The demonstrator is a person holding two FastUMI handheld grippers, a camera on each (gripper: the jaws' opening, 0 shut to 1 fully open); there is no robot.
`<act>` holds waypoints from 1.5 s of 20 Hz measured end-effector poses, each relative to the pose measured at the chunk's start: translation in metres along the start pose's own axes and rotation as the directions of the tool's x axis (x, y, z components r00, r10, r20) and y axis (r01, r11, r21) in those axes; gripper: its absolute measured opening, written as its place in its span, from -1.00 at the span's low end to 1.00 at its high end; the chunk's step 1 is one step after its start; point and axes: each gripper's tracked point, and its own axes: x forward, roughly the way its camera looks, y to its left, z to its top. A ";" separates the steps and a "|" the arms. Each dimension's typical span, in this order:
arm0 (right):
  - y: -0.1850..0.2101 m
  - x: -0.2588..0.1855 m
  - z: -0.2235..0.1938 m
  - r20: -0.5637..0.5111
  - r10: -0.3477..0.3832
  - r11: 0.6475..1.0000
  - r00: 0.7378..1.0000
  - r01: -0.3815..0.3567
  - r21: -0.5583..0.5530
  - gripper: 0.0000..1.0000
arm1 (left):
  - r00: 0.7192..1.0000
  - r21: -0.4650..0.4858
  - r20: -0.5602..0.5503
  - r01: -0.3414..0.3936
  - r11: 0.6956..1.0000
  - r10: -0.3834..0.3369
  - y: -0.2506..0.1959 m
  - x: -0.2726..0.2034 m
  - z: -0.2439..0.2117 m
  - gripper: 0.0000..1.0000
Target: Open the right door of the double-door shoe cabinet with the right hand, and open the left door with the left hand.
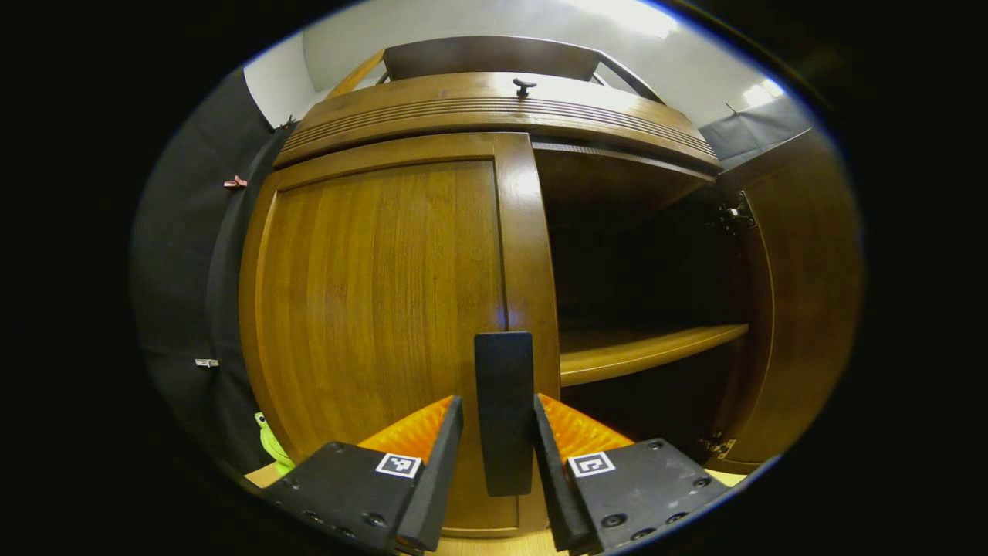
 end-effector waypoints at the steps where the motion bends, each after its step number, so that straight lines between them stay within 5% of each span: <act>1: 0.000 -0.001 -0.001 0.000 -0.002 1.000 1.000 0.002 -0.003 0.86 | 1.000 -0.008 -0.005 0.008 1.000 -0.008 -0.003 0.002 -0.001 0.00; 7: -0.003 -0.003 -0.001 -0.011 -0.012 1.000 1.000 0.012 0.007 0.88 | 0.999 -0.056 -0.040 0.013 0.998 -0.015 0.000 0.002 -0.003 -0.34; 17: 0.022 -0.011 0.008 -0.011 0.021 1.000 1.000 -0.021 -0.003 0.90 | 0.994 -0.080 -0.058 0.089 0.993 -0.094 0.003 -0.053 0.003 -0.41; 30: 0.123 -0.010 0.015 0.011 0.215 0.977 0.977 -0.215 0.004 0.84 | 0.987 -0.079 -0.064 0.142 0.987 -0.147 0.057 -0.163 0.008 -0.43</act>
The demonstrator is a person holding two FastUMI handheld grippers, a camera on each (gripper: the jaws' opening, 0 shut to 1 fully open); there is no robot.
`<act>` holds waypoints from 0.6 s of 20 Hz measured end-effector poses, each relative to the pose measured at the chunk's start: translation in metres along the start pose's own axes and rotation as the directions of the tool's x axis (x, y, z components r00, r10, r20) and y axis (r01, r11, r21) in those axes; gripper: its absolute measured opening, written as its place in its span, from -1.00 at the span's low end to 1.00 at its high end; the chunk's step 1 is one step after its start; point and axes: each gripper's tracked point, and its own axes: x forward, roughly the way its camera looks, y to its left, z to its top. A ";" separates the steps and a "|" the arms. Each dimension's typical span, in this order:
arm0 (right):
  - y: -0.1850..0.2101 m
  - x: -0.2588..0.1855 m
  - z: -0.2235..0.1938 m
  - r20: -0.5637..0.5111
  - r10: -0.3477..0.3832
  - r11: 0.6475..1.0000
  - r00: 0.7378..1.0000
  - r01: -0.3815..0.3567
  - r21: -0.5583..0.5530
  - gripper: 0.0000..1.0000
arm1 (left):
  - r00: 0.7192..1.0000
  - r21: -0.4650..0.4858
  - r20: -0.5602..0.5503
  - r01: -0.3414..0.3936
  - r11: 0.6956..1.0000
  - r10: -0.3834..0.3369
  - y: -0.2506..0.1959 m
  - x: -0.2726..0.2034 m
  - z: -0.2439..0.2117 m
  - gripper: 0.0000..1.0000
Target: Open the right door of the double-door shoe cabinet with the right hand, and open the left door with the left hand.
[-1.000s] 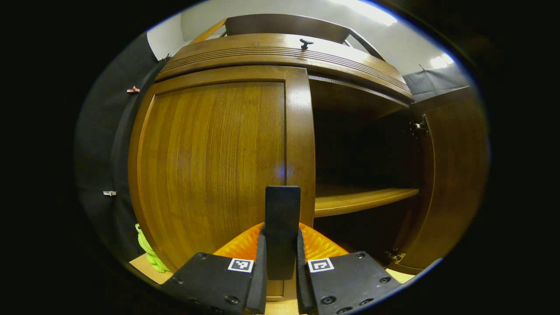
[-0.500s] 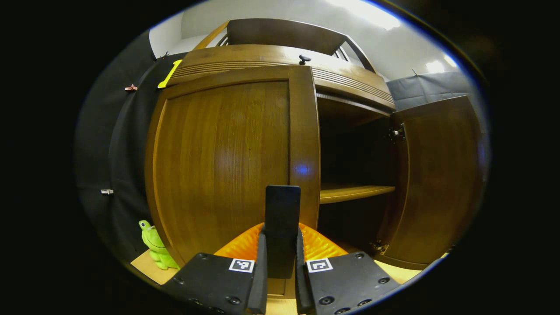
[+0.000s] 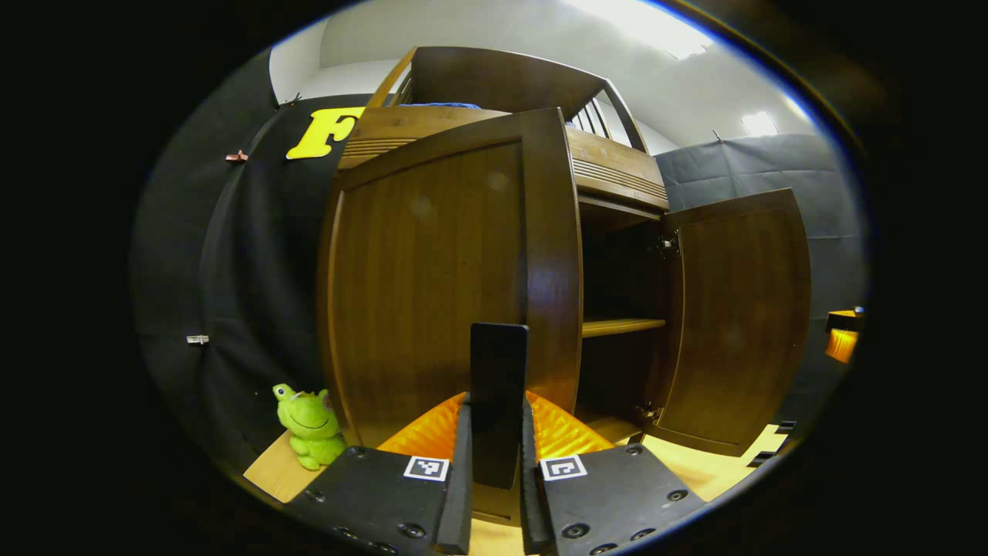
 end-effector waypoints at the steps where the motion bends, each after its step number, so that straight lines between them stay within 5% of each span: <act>1: 0.009 0.004 0.000 0.000 0.022 1.000 1.000 -0.022 0.004 0.84 | 1.000 0.006 -0.002 -0.009 1.000 0.009 0.005 -0.009 0.001 -0.42; 12: 0.083 0.025 -0.011 0.006 0.206 0.978 0.978 -0.206 0.017 0.88 | 0.987 0.061 -0.004 -0.158 0.986 0.159 0.067 -0.069 0.003 -0.54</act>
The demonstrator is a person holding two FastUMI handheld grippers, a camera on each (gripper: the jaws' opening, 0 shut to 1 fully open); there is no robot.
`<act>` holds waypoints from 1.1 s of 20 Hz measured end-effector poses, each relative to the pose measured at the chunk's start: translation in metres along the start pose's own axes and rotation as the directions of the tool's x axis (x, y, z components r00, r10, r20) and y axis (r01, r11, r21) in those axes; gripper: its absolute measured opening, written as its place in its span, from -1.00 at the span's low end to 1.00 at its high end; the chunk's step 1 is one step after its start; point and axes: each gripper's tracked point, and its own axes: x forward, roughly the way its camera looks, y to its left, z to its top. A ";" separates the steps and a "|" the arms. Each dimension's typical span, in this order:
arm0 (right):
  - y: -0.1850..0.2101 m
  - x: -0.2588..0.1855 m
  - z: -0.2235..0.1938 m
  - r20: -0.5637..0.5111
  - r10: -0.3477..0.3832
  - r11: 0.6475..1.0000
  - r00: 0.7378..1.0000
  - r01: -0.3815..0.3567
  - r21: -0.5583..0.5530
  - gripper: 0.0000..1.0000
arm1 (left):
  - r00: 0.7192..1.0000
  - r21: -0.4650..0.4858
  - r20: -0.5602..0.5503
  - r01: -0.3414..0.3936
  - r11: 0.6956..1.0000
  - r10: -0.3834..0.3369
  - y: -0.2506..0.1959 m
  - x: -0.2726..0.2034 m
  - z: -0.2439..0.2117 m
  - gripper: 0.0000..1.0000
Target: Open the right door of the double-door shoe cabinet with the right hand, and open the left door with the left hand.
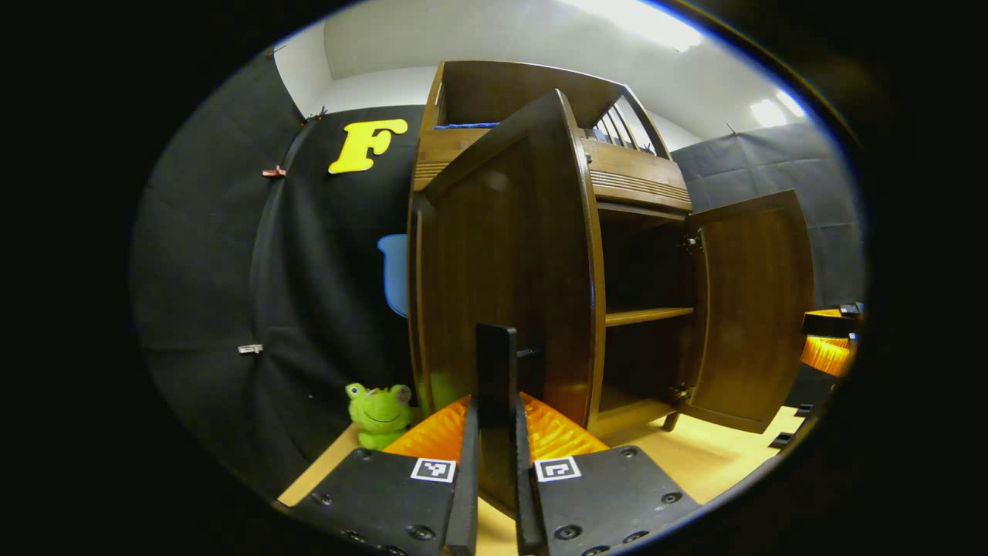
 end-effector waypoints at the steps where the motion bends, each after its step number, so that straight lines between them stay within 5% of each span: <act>1: 0.005 0.002 -0.001 -0.001 0.013 1.000 1.000 -0.013 0.009 0.88 | 1.000 -0.002 -0.001 -0.018 1.000 0.018 0.007 -0.004 -0.001 -0.55; 10: 0.037 0.023 -0.002 0.012 0.075 0.997 0.997 -0.076 0.030 0.87 | 0.989 0.067 0.009 -0.150 0.986 0.150 0.060 -0.022 -0.004 -0.65; 13: 0.045 0.028 -0.004 0.001 0.092 0.995 0.996 -0.092 0.026 0.84 | 0.985 0.022 0.011 -0.174 0.984 0.174 0.077 -0.029 -0.003 -0.88; 22: 0.029 0.022 -0.002 -0.002 0.028 1.000 1.000 -0.028 0.007 0.88 | 0.979 -0.013 0.088 -0.184 0.983 0.184 0.066 -0.088 0.034 -0.77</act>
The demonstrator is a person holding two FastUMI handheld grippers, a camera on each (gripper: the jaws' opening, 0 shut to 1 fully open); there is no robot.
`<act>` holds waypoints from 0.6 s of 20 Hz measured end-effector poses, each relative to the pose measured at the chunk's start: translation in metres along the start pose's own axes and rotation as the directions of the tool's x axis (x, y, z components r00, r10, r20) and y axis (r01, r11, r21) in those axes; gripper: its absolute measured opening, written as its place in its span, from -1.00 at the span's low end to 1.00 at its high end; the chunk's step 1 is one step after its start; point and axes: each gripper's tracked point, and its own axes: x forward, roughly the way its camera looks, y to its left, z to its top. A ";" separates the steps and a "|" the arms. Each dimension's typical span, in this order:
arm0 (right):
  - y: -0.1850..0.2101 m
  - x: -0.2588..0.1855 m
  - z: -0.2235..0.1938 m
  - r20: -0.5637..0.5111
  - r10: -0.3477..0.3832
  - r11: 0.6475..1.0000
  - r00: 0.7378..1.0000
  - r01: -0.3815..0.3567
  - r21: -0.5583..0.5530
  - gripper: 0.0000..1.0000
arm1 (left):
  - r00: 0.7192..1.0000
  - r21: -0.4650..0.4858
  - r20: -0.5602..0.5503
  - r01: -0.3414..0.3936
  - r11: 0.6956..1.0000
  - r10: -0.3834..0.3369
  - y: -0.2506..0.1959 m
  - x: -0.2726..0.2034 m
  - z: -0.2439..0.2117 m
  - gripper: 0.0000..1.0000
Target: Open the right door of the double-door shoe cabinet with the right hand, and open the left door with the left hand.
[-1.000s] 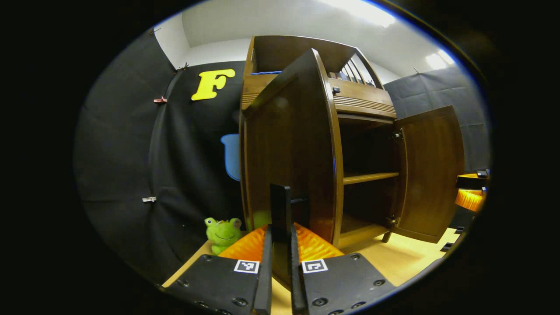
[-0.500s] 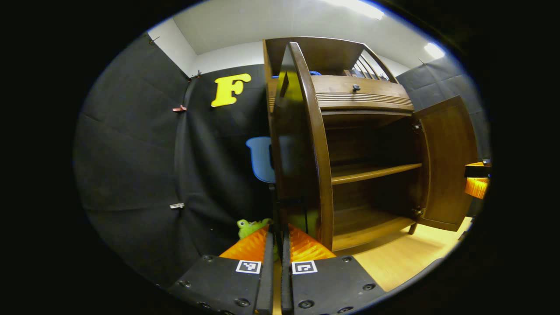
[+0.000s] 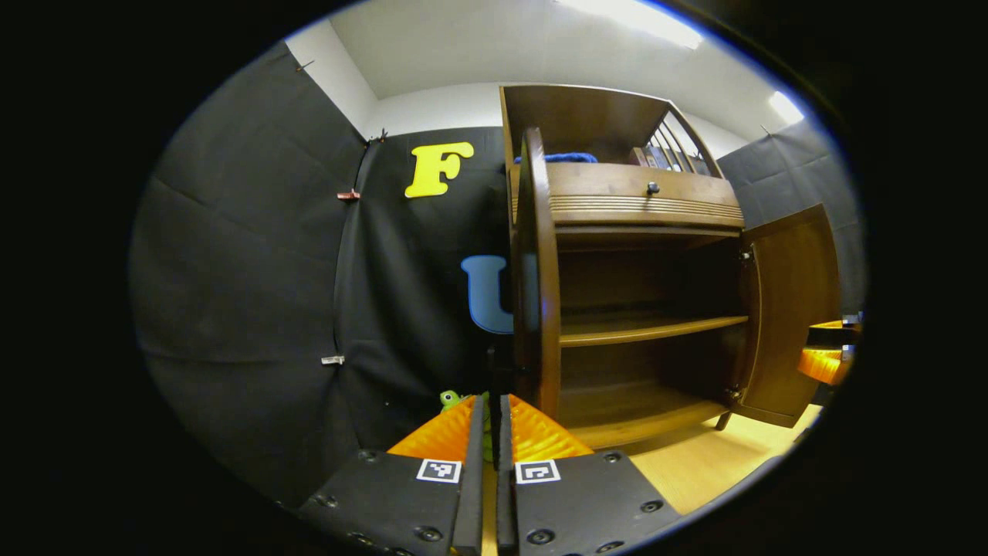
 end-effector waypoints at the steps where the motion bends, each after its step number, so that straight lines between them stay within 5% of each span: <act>1: -0.002 -0.003 0.001 0.001 -0.013 1.000 1.000 0.013 -0.002 0.88 | 0.999 -0.016 0.018 0.030 0.999 -0.030 -0.012 -0.009 0.007 -0.77; 6: -0.011 -0.016 0.004 0.001 -0.073 0.997 0.997 0.073 -0.029 0.90 | 0.976 -0.037 0.044 0.214 0.976 -0.213 -0.077 -0.030 0.018 -0.87; 12: -0.024 -0.026 0.007 -0.015 -0.116 0.993 0.993 0.116 -0.006 0.88 | 0.956 -0.023 0.060 0.289 0.957 -0.287 -0.123 -0.022 0.019 0.38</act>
